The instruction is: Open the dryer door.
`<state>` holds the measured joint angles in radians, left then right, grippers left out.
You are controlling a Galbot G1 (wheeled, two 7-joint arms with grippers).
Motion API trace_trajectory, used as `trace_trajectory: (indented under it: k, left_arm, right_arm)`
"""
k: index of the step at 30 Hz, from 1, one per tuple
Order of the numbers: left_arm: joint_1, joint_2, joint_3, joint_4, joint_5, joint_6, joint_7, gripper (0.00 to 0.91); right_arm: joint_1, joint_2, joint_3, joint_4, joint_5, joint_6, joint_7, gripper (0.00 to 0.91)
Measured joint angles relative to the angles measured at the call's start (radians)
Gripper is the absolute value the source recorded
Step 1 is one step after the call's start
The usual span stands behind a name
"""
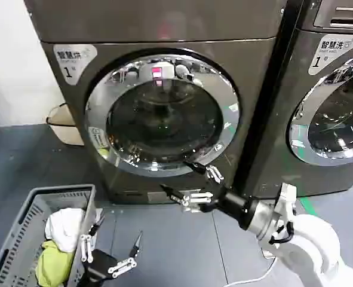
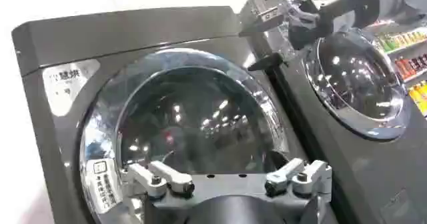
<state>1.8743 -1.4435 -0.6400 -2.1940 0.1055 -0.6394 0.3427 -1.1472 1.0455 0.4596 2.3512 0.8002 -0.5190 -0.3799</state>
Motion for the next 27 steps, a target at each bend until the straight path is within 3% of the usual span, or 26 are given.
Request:
trace_trajectory:
  k: [15,27]
  left_arm:
    - [0.008,-0.002,-0.004,-0.005,0.001,-0.004,-0.001,0.907]
    - [0.017,-0.007,-0.004,-0.011,0.004,-0.005,-0.001,0.907]
  right_arm:
    - [0.129,-0.005,-0.103,-0.143,-0.021,0.051,0.017,0.907]
    - [0.287,0.012,-0.218,-0.290,-0.020,0.061,0.012,0.907]
